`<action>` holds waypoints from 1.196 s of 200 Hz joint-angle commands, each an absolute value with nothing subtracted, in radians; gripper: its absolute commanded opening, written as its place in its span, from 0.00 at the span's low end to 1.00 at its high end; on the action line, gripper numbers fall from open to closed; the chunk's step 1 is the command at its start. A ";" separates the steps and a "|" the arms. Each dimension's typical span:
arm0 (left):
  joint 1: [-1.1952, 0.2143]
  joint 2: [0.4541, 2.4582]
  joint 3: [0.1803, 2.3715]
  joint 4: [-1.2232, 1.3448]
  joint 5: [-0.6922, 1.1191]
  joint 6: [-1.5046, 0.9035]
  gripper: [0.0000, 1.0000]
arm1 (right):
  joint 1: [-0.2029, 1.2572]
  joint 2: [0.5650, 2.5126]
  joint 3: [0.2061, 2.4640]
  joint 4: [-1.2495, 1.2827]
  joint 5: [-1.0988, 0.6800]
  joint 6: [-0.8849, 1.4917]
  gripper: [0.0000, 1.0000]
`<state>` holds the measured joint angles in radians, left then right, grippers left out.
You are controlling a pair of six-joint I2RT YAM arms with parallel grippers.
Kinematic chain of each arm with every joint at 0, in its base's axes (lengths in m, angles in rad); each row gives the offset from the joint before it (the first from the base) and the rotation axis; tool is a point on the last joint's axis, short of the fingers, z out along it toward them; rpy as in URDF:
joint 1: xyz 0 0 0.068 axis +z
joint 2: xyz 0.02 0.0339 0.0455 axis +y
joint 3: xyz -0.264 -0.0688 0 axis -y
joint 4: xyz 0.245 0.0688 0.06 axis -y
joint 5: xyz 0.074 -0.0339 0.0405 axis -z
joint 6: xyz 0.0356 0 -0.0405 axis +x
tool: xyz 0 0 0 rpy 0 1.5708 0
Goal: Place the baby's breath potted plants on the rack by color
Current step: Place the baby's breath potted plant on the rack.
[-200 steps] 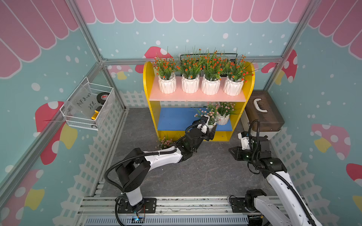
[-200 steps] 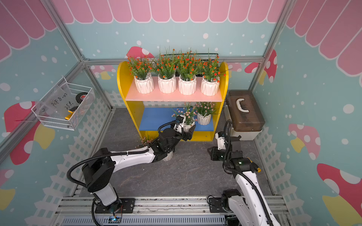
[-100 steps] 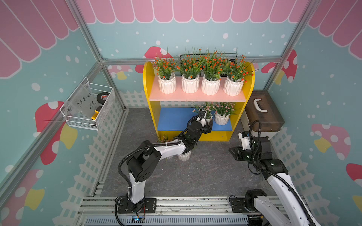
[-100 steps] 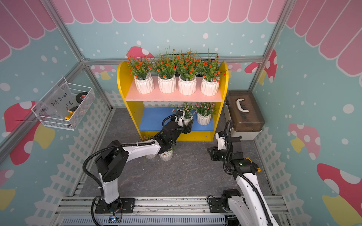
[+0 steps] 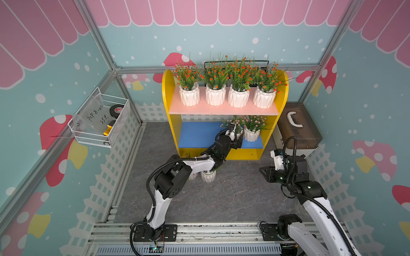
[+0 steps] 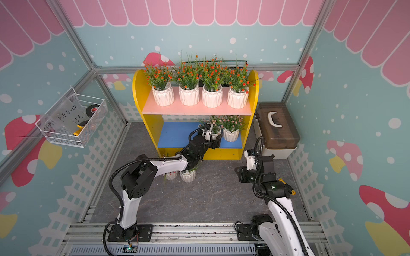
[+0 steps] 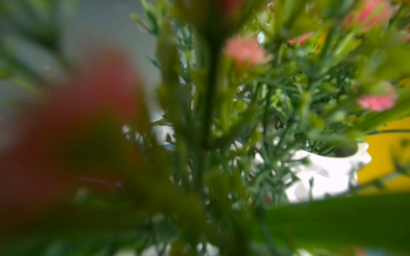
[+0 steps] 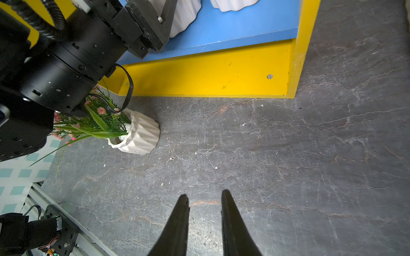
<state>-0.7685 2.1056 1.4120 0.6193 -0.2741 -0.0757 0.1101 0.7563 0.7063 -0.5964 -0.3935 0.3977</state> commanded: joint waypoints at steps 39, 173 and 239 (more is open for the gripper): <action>-0.743 2.140 1.459 0.761 -0.230 -0.092 0.70 | 0.103 0.749 0.690 -0.580 -0.399 0.396 0.25; -0.763 2.019 1.350 0.718 -0.183 -0.029 0.98 | 0.105 0.745 0.690 -0.580 -0.391 0.397 0.34; -0.771 1.907 1.270 0.656 -0.202 0.000 0.99 | 0.104 0.743 0.689 -0.574 -0.388 0.398 0.39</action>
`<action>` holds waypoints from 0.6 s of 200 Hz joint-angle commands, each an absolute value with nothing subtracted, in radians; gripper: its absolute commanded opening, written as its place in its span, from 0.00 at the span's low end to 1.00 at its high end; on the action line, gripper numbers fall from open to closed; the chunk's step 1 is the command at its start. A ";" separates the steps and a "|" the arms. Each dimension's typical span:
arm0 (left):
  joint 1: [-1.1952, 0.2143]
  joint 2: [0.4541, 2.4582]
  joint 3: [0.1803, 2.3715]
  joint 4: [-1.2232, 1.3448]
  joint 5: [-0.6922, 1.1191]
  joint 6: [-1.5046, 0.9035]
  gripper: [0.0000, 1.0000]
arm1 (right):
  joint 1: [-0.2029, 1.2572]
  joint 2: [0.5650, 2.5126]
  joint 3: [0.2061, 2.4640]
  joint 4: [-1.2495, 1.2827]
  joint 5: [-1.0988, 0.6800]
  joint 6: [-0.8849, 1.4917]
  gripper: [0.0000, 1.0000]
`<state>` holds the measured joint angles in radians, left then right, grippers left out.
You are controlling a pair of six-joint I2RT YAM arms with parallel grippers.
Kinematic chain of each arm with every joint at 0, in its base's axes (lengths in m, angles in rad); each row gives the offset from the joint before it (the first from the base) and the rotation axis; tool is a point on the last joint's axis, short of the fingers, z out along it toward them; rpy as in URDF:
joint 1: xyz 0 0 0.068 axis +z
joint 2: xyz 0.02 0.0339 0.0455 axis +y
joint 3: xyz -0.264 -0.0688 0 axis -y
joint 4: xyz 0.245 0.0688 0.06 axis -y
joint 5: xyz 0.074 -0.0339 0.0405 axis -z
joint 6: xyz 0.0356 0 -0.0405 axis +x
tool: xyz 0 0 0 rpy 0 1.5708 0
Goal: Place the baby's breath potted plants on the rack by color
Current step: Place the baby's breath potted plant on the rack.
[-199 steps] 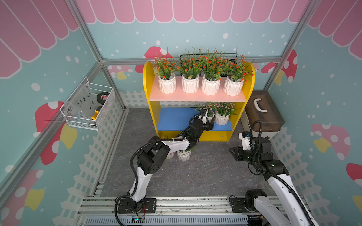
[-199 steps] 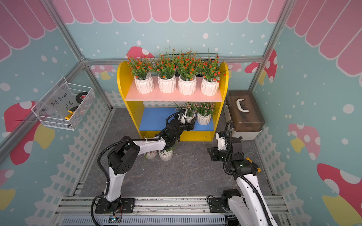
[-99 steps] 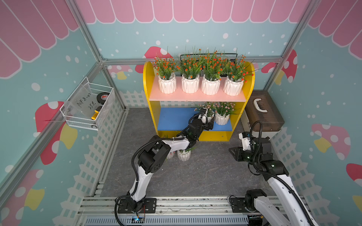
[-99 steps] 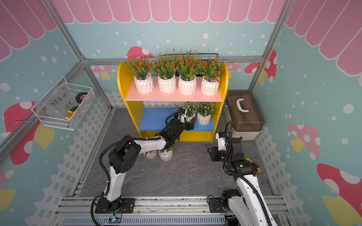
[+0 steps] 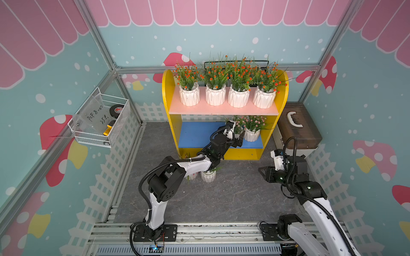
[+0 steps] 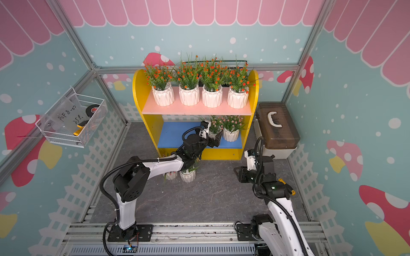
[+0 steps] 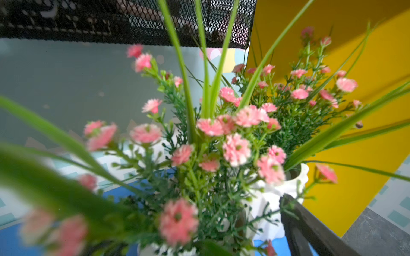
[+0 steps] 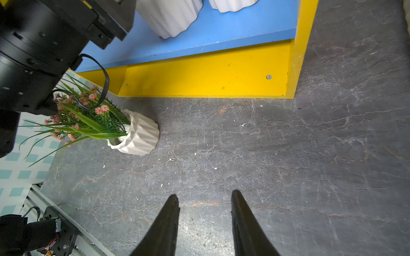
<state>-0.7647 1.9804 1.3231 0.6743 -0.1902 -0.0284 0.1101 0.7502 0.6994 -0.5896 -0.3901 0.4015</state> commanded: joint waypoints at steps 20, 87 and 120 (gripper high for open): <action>-0.773 1.836 1.211 0.629 -0.172 0.007 0.99 | 0.106 0.753 0.688 -0.568 -0.381 0.397 0.39; -0.831 1.589 1.027 0.506 -0.172 0.046 0.99 | 0.163 0.824 0.661 -0.488 -0.362 0.429 0.37; -0.856 1.469 0.948 0.428 -0.185 0.012 0.99 | 0.278 0.899 0.670 -0.425 -0.295 0.450 0.36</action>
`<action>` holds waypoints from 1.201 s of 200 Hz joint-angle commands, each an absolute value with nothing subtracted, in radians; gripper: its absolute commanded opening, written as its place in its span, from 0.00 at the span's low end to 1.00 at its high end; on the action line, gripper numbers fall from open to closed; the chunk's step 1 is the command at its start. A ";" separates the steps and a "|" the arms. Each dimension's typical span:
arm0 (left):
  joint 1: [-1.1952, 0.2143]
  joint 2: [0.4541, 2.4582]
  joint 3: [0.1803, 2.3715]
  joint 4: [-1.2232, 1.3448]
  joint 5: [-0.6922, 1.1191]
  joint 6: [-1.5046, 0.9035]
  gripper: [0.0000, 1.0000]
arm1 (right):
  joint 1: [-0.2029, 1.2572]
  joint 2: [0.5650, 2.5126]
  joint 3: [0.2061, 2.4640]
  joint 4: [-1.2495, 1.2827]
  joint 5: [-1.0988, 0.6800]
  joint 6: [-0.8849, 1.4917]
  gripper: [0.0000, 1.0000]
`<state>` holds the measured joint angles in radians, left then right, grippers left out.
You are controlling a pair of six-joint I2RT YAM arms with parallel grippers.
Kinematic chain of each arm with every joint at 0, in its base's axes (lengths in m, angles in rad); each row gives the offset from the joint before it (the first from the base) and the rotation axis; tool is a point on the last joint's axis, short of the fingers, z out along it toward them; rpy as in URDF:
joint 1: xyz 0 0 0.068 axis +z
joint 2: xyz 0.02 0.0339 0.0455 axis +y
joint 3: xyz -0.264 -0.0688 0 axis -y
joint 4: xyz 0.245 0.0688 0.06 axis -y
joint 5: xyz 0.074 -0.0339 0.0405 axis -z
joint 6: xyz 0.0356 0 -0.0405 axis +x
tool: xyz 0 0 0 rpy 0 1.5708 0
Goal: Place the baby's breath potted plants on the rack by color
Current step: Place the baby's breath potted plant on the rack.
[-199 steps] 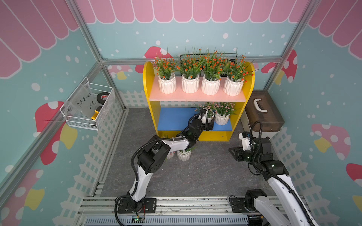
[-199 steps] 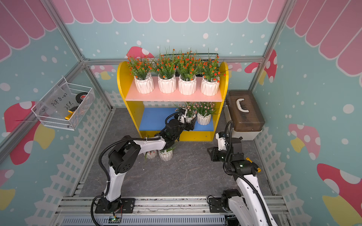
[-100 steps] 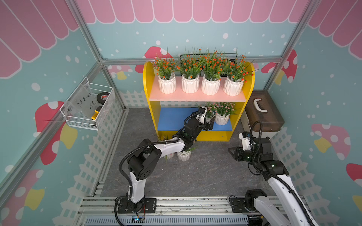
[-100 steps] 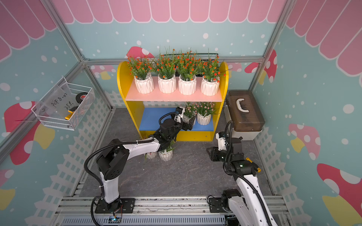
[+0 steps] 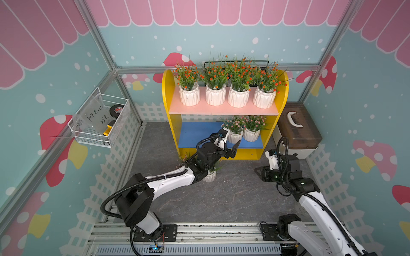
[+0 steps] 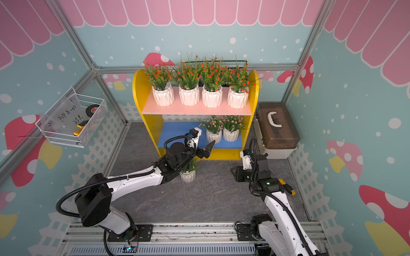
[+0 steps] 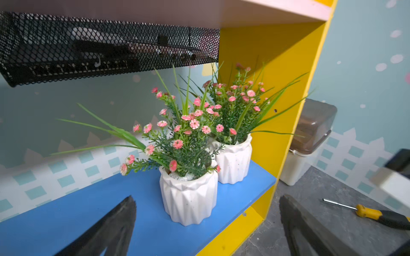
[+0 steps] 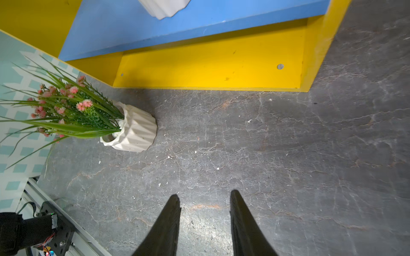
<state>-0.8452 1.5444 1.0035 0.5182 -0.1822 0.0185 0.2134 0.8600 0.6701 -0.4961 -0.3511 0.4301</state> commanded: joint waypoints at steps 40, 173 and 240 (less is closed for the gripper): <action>-0.869 1.283 0.786 0.394 -0.216 -0.045 0.99 | 0.393 1.035 0.701 -0.321 -0.251 0.480 0.35; -0.920 0.832 0.485 0.154 -0.489 -0.172 0.99 | 0.641 1.448 0.867 -0.058 -0.155 0.563 0.33; -0.920 0.733 0.431 0.131 -0.515 -0.198 0.99 | 0.706 1.581 0.966 -0.046 -0.149 0.565 0.31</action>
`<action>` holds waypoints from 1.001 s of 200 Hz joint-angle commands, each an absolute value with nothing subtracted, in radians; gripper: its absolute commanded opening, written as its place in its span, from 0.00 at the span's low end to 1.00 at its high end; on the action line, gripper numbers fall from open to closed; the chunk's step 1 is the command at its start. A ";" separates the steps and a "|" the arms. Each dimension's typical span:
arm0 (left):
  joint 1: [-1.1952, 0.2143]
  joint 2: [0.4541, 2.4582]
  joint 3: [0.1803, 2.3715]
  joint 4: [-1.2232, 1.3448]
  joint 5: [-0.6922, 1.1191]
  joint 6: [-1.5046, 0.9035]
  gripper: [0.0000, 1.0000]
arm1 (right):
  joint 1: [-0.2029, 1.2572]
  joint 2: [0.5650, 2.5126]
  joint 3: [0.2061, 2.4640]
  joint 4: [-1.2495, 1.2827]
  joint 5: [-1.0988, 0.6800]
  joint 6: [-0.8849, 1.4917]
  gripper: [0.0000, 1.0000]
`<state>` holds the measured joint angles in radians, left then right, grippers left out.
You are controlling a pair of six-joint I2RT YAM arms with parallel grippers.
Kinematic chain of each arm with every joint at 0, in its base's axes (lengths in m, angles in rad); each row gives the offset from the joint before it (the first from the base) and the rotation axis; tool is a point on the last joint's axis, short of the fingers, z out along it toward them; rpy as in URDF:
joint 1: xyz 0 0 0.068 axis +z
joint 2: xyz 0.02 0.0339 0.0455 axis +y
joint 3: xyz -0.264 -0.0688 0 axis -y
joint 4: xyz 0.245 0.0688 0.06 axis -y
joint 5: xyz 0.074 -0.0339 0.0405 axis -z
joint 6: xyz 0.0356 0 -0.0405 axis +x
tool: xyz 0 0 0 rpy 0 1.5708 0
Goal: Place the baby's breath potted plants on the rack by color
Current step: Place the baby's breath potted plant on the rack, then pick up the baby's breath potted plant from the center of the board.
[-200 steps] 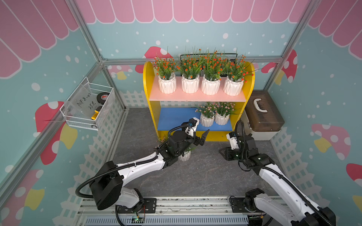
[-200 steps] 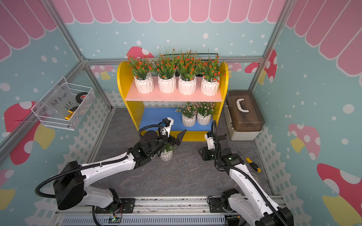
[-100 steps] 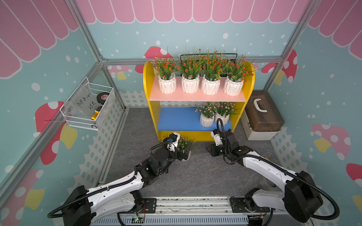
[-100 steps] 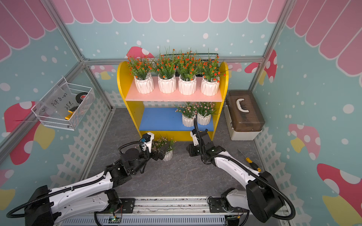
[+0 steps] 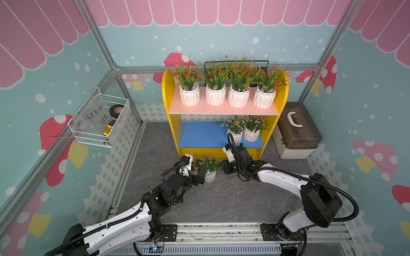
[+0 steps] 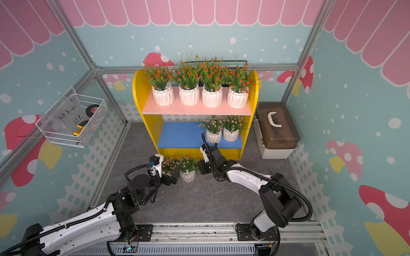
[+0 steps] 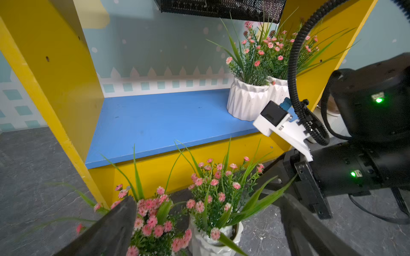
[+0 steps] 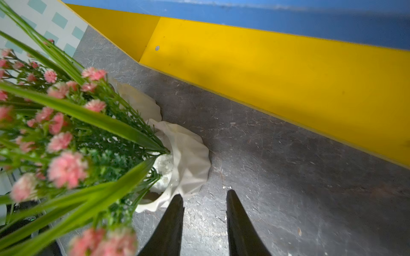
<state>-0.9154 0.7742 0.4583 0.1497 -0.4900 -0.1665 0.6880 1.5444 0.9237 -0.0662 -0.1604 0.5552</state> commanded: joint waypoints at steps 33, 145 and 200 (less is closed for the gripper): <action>-0.920 0.704 0.411 0.127 -0.521 -0.206 0.99 | 0.733 1.637 1.005 -0.043 -0.147 0.568 0.30; -0.920 0.707 0.422 0.095 -0.526 -0.215 0.99 | 0.761 1.747 1.067 -0.051 -0.128 0.569 0.24; -0.921 0.742 0.437 0.095 -0.521 -0.215 0.99 | 0.764 1.794 1.124 -0.127 -0.091 0.556 0.16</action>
